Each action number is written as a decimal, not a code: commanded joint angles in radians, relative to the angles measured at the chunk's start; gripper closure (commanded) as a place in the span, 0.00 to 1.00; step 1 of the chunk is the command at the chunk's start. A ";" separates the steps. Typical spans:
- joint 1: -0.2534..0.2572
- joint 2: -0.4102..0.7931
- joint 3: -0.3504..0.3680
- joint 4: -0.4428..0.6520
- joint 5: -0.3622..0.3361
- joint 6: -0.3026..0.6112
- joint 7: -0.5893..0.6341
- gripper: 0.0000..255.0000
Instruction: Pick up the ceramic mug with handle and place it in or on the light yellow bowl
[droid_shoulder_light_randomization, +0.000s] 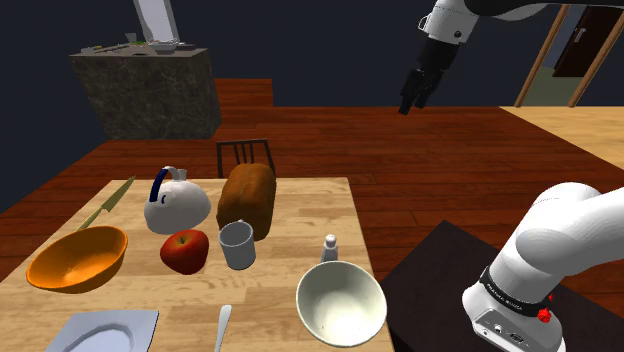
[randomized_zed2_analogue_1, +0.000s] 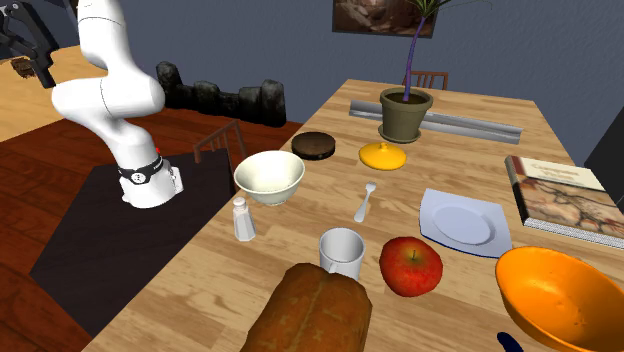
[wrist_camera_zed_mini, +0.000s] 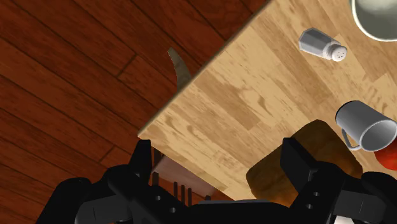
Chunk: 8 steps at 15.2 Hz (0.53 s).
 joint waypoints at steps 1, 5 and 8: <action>0.000 0.000 0.000 0.000 0.000 0.000 0.000 0.00; 0.023 0.040 0.073 -0.045 0.035 0.090 0.073 0.00; 0.040 0.084 0.129 -0.066 0.058 0.159 0.128 0.00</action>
